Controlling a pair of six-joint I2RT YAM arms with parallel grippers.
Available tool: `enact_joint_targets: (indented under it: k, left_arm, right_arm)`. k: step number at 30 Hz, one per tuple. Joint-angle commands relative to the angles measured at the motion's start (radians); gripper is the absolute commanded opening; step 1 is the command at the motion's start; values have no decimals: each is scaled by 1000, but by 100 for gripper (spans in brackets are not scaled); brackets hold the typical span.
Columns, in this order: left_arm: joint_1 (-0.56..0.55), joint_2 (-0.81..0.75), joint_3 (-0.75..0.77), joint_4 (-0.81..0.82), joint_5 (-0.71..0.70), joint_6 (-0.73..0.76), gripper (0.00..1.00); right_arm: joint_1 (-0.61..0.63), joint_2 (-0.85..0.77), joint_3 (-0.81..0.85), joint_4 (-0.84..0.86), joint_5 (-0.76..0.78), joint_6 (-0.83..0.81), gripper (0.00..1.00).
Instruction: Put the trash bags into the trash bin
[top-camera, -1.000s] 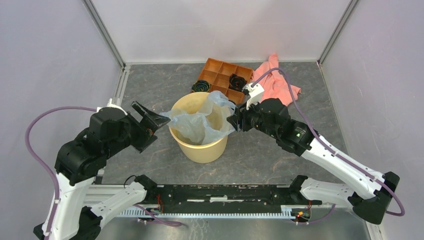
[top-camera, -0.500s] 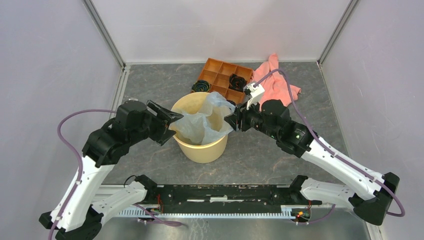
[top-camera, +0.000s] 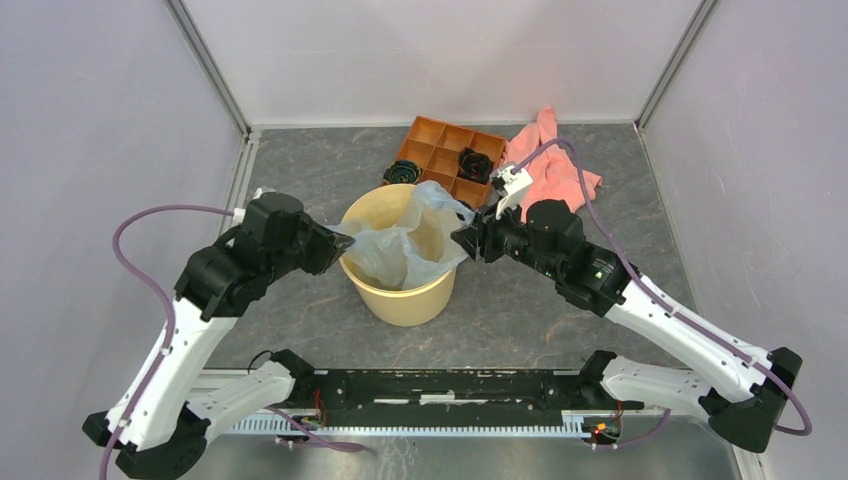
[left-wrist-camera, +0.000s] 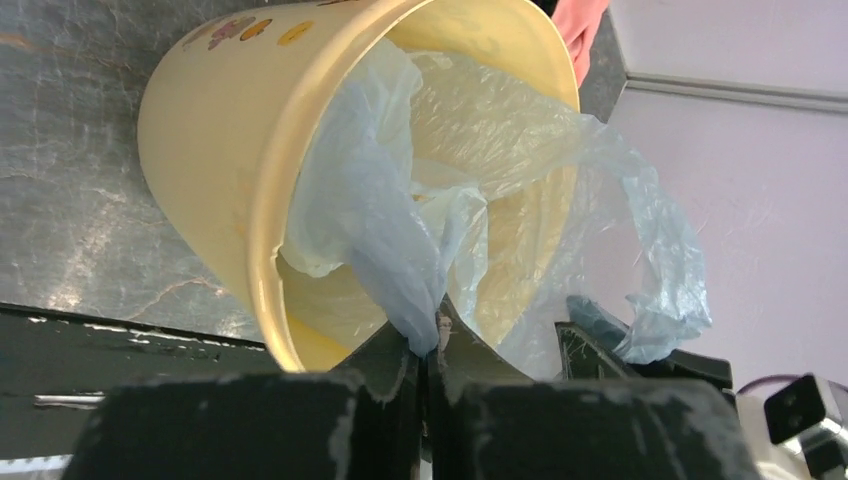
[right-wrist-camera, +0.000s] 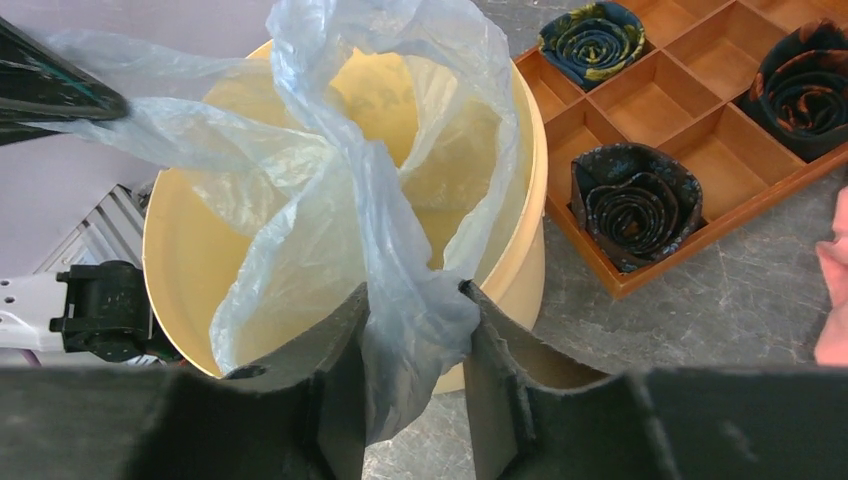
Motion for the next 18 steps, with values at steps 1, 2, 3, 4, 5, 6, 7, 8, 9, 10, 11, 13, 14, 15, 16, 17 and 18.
enact_joint_targets:
  k: [1,2,3,4,5,6,7,8,9,10,11,13,14,15,16,17,18]
  left_arm:
    - [0,-109,15,-28,-42,180,2]
    - [0,-139,11,-36,-40,210,2]
    - [0,-172,1,-25,-26,254,2]
    - [0,-207,-25,-4,7,294,2]
    - [0,-235,-40,9,44,323,2]
    - [0,-265,-61,16,79,344,2]
    - [0,-291,-84,15,113,356,2]
    - [0,-318,-106,10,133,361,2]
    - [-1,-345,-131,8,153,369,2]
    - [0,-371,-149,4,167,377,2]
    - [0,-396,-163,-14,165,380,2]
    - [0,-436,-169,-67,129,386,2]
    - [0,-451,-170,-90,113,394,2]
    - [-1,-460,-170,-114,100,400,2]
    - [-2,-467,-172,-137,89,404,2]
    - [-2,-468,-175,-159,80,409,2]
    - [-2,-467,-182,-183,75,413,2]
  right_arm:
    - [5,-43,0,15,-9,-1,35]
    - [4,-49,-5,16,-16,1,30]
    - [4,-51,-10,17,-20,8,25]
    - [4,-53,-16,20,-27,17,22]
    - [4,-54,-21,20,-35,26,19]
    - [4,-52,-23,19,-40,32,18]
    - [5,-51,-24,12,-40,37,18]
    - [4,-51,-24,4,-69,42,18]
    - [4,-52,-25,-8,-74,43,18]
    - [4,-58,-29,-19,-75,41,19]
    - [4,-67,-36,-27,-69,39,20]
    - [4,-81,-46,-51,-50,41,27]
    - [4,-88,-51,-63,-49,43,31]
    - [4,-95,-57,-70,-49,45,40]
    - [4,-100,-66,-74,-50,52,47]
    - [4,-106,-76,-72,-59,59,50]
    - [4,-111,-82,-73,-70,69,50]
